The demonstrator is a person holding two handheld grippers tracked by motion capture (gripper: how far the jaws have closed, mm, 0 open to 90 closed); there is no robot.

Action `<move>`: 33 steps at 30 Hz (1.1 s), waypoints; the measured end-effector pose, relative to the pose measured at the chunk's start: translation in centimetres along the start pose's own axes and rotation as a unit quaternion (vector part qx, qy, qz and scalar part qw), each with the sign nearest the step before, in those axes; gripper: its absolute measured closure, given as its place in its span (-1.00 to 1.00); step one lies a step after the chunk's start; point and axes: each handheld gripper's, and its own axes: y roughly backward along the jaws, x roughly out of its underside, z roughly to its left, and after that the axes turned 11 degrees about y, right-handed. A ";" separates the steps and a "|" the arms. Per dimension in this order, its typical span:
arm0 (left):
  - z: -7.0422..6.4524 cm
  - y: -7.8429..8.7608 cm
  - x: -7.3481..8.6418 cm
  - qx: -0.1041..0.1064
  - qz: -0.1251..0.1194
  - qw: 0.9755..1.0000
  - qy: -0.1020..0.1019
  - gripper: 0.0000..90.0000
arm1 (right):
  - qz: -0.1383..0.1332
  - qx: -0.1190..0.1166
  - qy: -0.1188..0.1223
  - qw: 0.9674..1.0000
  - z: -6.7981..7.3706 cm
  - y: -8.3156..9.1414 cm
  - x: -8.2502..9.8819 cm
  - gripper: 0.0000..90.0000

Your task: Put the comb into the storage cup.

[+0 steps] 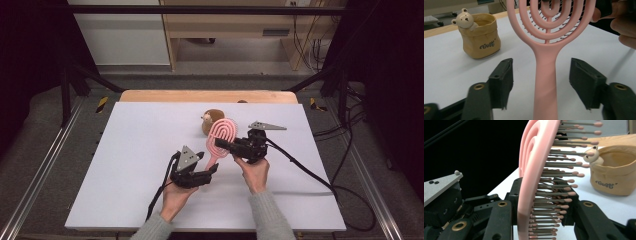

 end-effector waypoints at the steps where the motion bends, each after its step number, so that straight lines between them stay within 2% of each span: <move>1: 0.1 0.1 -0.1 0.001 0.000 1.000 -0.002 -0.34 | -0.001 0.001 0.002 1.000 -0.1 0.0 0.0 0.41; 4: 0.4 0.2 -0.4 0.024 0.001 1.000 0.005 -0.48 | -0.001 0.007 0.003 1.000 -0.1 0.2 -0.2 0.41; 6: 0.6 0.3 -0.6 0.039 0.001 0.999 0.001 -0.61 | -0.002 0.012 0.007 1.000 -0.1 0.3 -0.2 0.41; 9: 0.9 0.4 -0.9 0.044 0.001 0.999 -0.006 -0.80 | -0.002 0.016 0.010 1.000 -0.1 0.4 -0.3 0.41; 13: 1.2 0.9 -1.3 0.054 -0.001 0.998 -0.011 -0.90 | -0.005 0.018 0.011 1.000 -0.1 0.6 -0.4 0.41; 19: 2.1 2.1 -1.8 0.052 -0.016 0.998 -0.016 -0.91 | -0.011 0.026 0.015 0.999 -0.2 1.1 -0.9 0.41; 23: 2.8 2.8 -1.9 0.046 -0.010 0.999 -0.024 -0.93 | -0.015 0.033 0.020 0.999 -0.2 1.4 -1.1 0.41; 26: 3.6 3.4 -1.7 0.044 -0.008 0.999 -0.017 -0.93 | -0.016 0.039 0.020 0.999 -0.3 1.5 -1.3 0.41; 33: 5.4 4.5 -1.0 0.031 -0.008 0.999 -0.013 -0.93 | -0.021 0.048 0.026 0.998 -0.6 2.1 -1.9 0.41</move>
